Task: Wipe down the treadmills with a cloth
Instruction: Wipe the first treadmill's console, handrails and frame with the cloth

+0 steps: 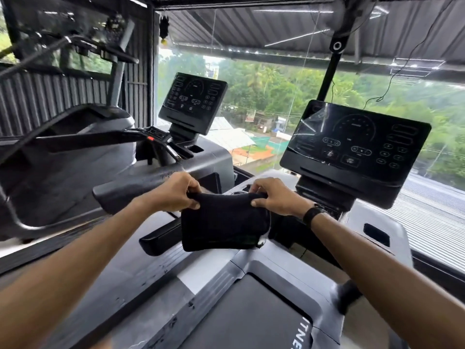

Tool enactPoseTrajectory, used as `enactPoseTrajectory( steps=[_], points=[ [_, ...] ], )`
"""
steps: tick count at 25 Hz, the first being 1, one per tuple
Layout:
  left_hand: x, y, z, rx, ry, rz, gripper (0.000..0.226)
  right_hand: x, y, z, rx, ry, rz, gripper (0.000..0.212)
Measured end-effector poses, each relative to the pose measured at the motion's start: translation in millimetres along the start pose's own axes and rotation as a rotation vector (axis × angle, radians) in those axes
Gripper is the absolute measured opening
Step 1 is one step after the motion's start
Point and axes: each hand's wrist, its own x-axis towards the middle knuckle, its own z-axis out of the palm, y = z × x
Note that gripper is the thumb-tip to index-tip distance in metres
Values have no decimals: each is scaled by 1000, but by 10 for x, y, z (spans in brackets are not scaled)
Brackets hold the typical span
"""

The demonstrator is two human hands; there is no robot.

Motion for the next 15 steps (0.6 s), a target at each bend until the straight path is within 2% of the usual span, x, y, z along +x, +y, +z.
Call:
enactPoseTrajectory(
  steps=[6,9,15],
  points=[
    [130,-18,325,56,-221,32,25,-287,341,396,-1,-71,90,15],
    [261,23,533,63,-263,33,14,-430,512,479,26,-89,155,16],
    [678,117,1069,53,-314,83,14,-741,1008,468,44,-83,238,11]
  ],
)
